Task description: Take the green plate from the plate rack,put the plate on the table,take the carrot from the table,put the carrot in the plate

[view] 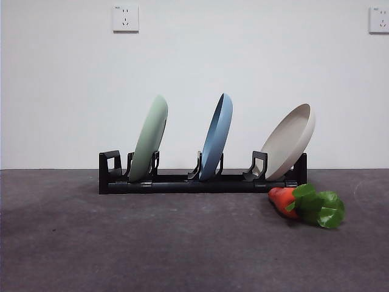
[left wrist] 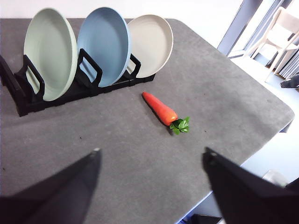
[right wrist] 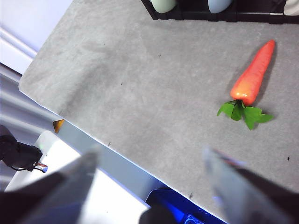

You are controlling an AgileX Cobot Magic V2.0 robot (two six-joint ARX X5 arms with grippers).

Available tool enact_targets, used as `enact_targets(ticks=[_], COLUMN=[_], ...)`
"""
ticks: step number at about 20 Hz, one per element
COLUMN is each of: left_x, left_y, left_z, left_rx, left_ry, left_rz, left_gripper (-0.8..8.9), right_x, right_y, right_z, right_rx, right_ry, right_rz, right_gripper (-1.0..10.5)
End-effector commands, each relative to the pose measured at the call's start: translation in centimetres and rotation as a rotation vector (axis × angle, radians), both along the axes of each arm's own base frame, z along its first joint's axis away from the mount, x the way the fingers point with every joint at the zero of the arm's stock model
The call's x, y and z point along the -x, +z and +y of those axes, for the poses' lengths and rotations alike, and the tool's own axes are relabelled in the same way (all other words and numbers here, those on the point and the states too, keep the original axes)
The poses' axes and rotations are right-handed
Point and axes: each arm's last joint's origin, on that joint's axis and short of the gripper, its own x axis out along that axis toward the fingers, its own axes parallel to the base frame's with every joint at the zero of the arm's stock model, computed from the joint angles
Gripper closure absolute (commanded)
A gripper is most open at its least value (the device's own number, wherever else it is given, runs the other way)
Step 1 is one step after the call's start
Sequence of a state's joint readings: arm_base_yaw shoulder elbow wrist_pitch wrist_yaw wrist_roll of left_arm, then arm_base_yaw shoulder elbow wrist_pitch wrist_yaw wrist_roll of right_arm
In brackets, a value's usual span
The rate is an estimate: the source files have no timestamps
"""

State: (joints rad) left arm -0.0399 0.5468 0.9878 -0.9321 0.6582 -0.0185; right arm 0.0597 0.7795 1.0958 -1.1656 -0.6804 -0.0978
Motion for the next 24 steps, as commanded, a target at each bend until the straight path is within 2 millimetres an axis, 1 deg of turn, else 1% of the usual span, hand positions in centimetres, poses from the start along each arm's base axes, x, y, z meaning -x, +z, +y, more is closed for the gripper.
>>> enact_targets(ticks=[1, 4, 6, 9, 12, 14, 17, 24], left_x=[-0.8, -2.9, -4.9, -8.9, -13.3, -16.1, -19.7, -26.0], left_y=[0.1, 0.5, 0.6, 0.2, -0.9, -1.8, -3.7, -9.3], left_z=[0.0, -0.1, -0.3, -1.3, -2.8, -4.0, -5.5, -9.1], left_rx=[-0.001, 0.003, 0.009, 0.014, 0.01, -0.012, -0.035, -0.113], left_ry=[0.0, 0.0, -0.01, -0.049, -0.057, -0.028, 0.008, 0.075], left_rz=[-0.01, -0.035, -0.054, -0.061, -0.082, -0.114, -0.151, -0.189], left_gripper=[1.81, 1.81, 1.81, 1.82, 1.84, 1.84, 1.84, 1.84], right_x=[0.0, 0.0, 0.0, 0.0, 0.0, 0.0, 0.0, -0.3], right_y=[0.1, 0.1, 0.1, 0.1, 0.1, 0.1, 0.1, 0.0], right_z=[0.0, 0.0, 0.0, 0.0, 0.0, 0.0, 0.0, 0.0], right_rx=[0.003, 0.003, 0.003, 0.002, 0.003, 0.003, 0.005, 0.007], right_ry=[0.008, 0.008, 0.008, 0.004, 0.003, 0.004, 0.002, 0.001], right_rz=[-0.008, -0.009, -0.009, -0.007, -0.006, -0.007, -0.008, 0.002], right_gripper=[3.2, 3.2, 3.2, 3.2, 3.2, 3.2, 3.2, 3.2])
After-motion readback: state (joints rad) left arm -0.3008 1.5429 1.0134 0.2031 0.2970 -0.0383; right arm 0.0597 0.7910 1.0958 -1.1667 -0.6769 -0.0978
